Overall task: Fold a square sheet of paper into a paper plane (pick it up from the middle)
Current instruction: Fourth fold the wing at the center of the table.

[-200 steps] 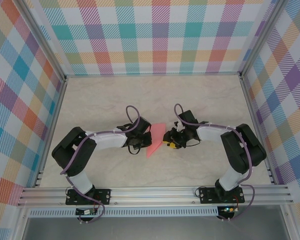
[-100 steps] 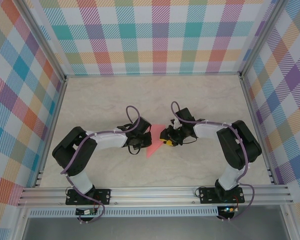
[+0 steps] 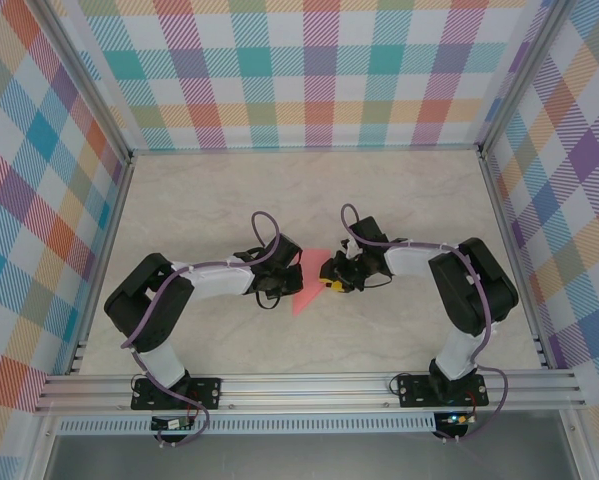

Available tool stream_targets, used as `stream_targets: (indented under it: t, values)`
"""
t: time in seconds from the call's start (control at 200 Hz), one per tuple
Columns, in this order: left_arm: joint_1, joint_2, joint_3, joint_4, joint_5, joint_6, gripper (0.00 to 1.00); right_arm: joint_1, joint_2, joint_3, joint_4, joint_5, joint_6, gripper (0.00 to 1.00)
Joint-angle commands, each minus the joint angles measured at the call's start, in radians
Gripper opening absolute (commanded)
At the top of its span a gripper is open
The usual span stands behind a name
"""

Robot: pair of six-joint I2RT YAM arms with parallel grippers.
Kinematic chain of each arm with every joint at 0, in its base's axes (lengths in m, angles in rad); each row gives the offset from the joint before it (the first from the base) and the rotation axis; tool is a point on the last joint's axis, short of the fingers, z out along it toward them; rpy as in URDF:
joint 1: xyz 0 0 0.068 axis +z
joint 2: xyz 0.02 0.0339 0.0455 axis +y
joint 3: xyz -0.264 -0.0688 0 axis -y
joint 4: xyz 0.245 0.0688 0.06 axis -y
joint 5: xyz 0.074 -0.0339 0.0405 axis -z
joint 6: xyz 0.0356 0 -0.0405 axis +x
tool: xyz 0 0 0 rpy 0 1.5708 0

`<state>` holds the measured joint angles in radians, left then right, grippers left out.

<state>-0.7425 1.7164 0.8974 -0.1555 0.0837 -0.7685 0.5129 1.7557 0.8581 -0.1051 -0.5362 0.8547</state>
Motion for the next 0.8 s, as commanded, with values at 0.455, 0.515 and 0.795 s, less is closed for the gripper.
stream_targets:
  t: [0.455,0.515,0.795]
  values:
    - [0.01,-0.069,0.012,-0.065,-0.03,0.041,0.03,0.022,0.056,0.035,0.089,-0.103,0.023,0.11]
    - [0.013,-0.088,0.018,-0.085,-0.037,0.049,0.05,0.022,0.047,0.036,0.076,-0.084,0.018,0.05]
    - [0.017,-0.238,0.016,-0.151,-0.096,0.07,0.53,0.022,-0.108,0.061,-0.078,0.091,-0.009,0.0]
